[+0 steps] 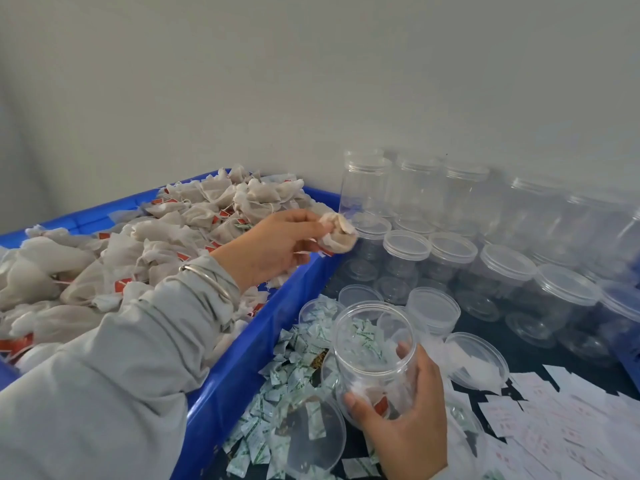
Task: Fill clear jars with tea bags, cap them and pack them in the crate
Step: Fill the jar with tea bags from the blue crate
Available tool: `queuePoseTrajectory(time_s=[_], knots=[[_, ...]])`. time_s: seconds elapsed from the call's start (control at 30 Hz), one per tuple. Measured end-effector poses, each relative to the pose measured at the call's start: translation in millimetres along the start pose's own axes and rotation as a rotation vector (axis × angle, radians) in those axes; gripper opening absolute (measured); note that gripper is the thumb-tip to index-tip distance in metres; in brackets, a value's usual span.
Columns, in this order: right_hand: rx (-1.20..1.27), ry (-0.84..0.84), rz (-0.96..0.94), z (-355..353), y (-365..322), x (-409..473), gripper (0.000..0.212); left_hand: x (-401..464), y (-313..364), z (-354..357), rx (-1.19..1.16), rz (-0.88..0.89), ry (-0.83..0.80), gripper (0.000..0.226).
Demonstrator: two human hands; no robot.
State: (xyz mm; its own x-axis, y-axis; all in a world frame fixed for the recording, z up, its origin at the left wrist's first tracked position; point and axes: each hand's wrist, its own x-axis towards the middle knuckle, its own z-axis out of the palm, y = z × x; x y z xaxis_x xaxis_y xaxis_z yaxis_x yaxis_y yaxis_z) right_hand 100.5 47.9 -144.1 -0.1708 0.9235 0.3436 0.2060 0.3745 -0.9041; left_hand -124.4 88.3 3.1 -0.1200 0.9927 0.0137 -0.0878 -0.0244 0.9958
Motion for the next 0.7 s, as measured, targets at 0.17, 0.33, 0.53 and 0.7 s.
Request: queuePoseTrajectory(time_s=[0.17, 0.33, 0.53, 0.7], knots=[[0.01, 0.005, 0.001, 0.4, 2.1, 0.7, 0.113, -22.0, 4.5, 31.4, 0.271, 0.002, -0.366, 0.013], [0.073, -0.006, 0.001, 0.9, 1.0, 2.8, 0.106, -28.9, -2.7, 46.0, 0.96, 0.207, -0.34, 0.012], [0.149, 0.005, 0.018, 3.3, -1.6, 1.7, 0.101, -37.4, -8.3, 58.8, 0.922, 0.276, -0.39, 0.015], [0.057, 0.021, 0.049, 2.8, -3.1, 0.9, 0.109, -29.7, -6.7, 48.1, 0.819, 0.304, -0.226, 0.015]])
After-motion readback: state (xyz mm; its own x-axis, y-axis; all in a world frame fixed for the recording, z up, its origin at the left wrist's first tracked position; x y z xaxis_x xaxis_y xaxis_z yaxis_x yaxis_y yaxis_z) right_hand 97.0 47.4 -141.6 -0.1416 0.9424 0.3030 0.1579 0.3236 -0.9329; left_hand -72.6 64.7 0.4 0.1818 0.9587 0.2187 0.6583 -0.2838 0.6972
